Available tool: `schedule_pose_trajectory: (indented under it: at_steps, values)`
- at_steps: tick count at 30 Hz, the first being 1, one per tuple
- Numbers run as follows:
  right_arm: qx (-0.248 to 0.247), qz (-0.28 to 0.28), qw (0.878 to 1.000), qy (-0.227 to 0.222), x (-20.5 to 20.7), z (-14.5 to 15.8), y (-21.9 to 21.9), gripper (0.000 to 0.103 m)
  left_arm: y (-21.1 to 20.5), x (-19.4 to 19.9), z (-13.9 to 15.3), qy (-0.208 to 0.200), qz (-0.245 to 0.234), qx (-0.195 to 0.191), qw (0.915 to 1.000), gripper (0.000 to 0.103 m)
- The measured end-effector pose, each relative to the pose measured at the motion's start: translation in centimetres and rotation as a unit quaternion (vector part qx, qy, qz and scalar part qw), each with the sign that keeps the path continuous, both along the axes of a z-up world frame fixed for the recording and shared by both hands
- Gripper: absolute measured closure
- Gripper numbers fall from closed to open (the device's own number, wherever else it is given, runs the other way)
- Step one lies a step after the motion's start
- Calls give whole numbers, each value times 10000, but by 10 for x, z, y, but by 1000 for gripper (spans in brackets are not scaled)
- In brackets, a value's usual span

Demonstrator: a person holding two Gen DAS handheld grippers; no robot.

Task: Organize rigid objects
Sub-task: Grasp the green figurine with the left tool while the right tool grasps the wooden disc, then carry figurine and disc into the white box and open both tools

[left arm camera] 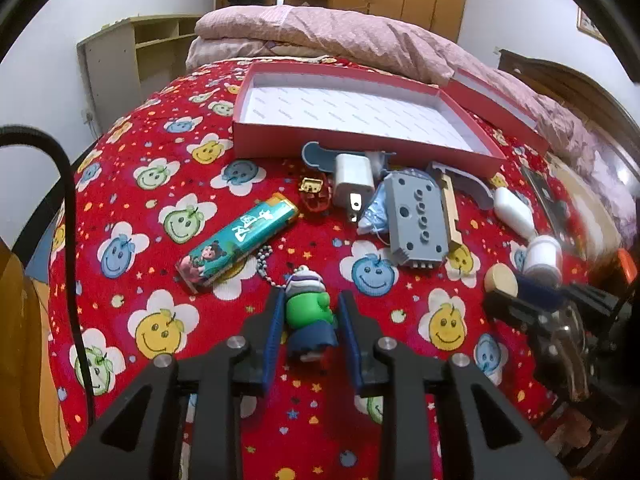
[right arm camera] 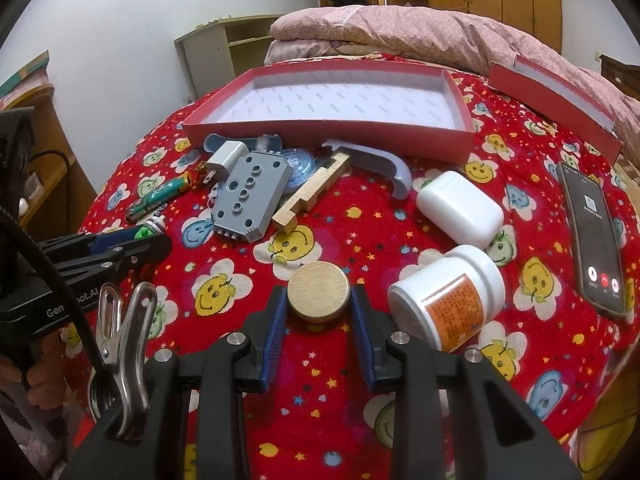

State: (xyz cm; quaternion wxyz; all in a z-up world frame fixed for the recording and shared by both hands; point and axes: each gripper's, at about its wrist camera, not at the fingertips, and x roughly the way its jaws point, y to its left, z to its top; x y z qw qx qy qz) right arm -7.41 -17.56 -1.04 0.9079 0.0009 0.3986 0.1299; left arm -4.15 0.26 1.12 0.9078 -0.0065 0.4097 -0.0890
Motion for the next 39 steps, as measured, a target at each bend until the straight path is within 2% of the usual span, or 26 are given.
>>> schedule_pose_trajectory:
  at_steps: [2,8,14,18,25,32,39]
  values:
    - [-19,2,10000,2,1,0,0,70,1,0,0,-14,-8,11,10000,78]
    - [-157,31,9999,-14,4,1,4,70,9,-1,3,116,-89,-363,9992,79]
    - [-16,298,9996,-23,5,7,10,71,3,-4,15,26,-248,-347,9991,79]
    - [18,461,9989,-110,5,19,17,71,-2,-4,30,-103,-322,-339,9989,79]
    - [466,590,9971,-110,9,42,12,71,-3,5,54,-287,-321,-316,9986,79]
    - [501,499,9973,-201,19,62,2,71,-10,24,83,-446,-426,-404,9973,79]
    - [449,436,9975,-335,35,82,-7,71,-21,44,107,-639,-463,-327,9963,79]
